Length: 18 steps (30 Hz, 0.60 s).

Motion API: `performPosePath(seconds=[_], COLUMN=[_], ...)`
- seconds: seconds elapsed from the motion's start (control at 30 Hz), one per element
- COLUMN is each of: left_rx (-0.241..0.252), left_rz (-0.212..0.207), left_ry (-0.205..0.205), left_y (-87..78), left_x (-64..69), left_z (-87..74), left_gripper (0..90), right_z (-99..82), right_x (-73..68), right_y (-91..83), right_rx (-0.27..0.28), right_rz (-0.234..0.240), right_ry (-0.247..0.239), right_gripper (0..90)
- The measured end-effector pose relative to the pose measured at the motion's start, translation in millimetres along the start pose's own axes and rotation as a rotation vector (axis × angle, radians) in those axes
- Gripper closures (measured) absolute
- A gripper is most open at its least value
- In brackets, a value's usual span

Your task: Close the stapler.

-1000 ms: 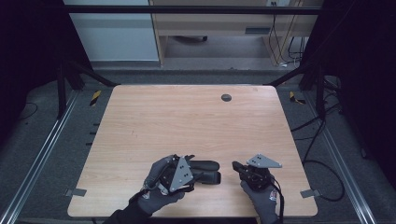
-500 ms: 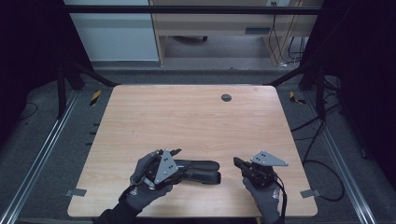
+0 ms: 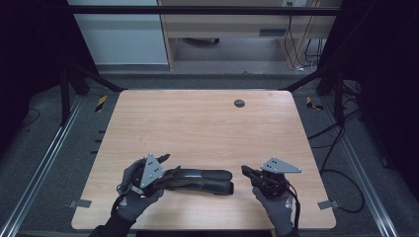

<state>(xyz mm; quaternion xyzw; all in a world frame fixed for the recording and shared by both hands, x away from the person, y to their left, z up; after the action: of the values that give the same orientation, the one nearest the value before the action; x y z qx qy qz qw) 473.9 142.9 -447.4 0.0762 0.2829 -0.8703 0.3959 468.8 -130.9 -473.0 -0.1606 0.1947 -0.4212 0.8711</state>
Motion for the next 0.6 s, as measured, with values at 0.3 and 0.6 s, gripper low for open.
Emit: performPosePath(seconds=[0.3, 0.6], left_rx=[-0.030, -0.081], left_rz=[0.071, 0.126], left_ry=[-0.085, -0.168], left_y=[-8.1, -14.7], left_x=[-21.2, -39.2], left_z=[-33.5, -71.1], left_gripper=[49.3, 48.6], right_z=[5.2, 3.5], right_x=[-17.1, -33.2], right_y=[-0.3, 6.0], right_rx=[0.001, -0.012], right_rz=[0.050, 0.085], right_ry=[-0.017, -0.035], right_gripper=[90.0, 90.0])
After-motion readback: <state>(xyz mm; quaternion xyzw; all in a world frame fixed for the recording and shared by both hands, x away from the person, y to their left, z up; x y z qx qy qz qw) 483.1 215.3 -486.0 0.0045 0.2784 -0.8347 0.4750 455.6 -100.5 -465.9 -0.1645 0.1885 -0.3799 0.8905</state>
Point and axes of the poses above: each handheld gripper's, and its own axes: y roughly forward along the jaws, z roughly out of its top, x roughly to its right, the point moved 8 cm from there along y, roughly forward along the jaws, and after that the axes turned 5 degrees about y, right-handed, at the moved point
